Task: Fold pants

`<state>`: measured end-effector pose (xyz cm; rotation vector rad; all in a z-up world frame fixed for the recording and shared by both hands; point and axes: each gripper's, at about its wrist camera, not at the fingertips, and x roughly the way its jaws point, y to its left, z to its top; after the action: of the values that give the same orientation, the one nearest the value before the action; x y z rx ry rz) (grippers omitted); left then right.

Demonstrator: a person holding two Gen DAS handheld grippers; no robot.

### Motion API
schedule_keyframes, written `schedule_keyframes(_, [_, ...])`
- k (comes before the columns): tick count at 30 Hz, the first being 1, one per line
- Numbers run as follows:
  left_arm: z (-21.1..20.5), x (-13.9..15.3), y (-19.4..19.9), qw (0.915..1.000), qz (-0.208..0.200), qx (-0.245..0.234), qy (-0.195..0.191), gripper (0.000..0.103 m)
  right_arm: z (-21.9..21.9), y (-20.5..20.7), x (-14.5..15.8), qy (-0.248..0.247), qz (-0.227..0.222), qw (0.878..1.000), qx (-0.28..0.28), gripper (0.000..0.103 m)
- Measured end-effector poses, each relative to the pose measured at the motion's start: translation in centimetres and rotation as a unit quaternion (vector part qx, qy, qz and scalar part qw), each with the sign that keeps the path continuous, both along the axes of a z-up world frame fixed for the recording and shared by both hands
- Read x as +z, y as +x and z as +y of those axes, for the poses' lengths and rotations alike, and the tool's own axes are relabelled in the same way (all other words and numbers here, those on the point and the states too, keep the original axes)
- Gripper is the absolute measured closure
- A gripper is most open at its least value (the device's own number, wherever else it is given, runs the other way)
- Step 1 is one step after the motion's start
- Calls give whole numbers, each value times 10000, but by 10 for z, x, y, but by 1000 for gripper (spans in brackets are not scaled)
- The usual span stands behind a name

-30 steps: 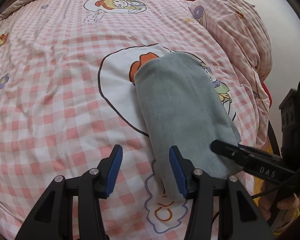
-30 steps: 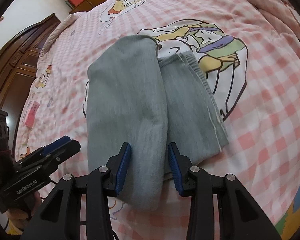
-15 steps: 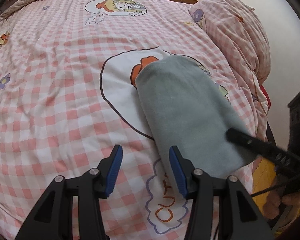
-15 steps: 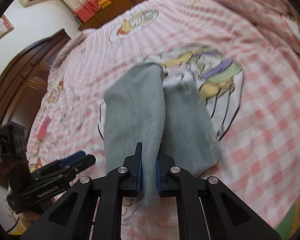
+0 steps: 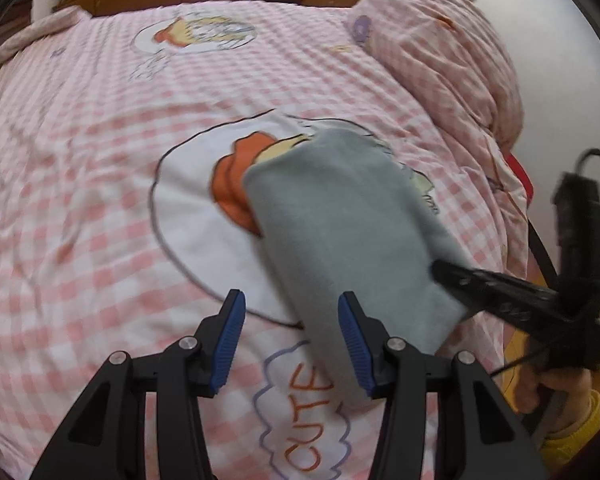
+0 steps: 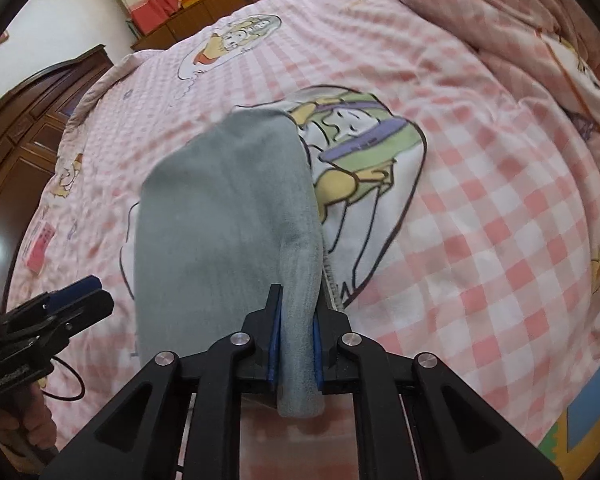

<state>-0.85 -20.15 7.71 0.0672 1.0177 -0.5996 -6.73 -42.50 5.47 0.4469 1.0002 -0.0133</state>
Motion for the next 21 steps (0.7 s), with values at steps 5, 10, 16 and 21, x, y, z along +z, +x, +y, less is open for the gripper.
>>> schedule_keyframes(5, [-24, 0, 0, 9993, -139, -329, 124, 52, -9, -6, 17, -116, 158, 9998, -67, 84])
schedule_keyframes(10, [-38, 0, 6, 9986, -237, -461, 91, 60, -2, -22, 53, -453, -211, 9987, 16, 84])
schedule_keyframes(16, [-49, -11, 13, 9985, -138, -511, 145, 70, 22, -25, 38, -245, 53, 9991, 338, 84])
schedule_keyframes(21, [-52, -28, 20, 9983, 88, -530, 205, 70, 15, -22, 3, -284, 406, 9985, 225, 86])
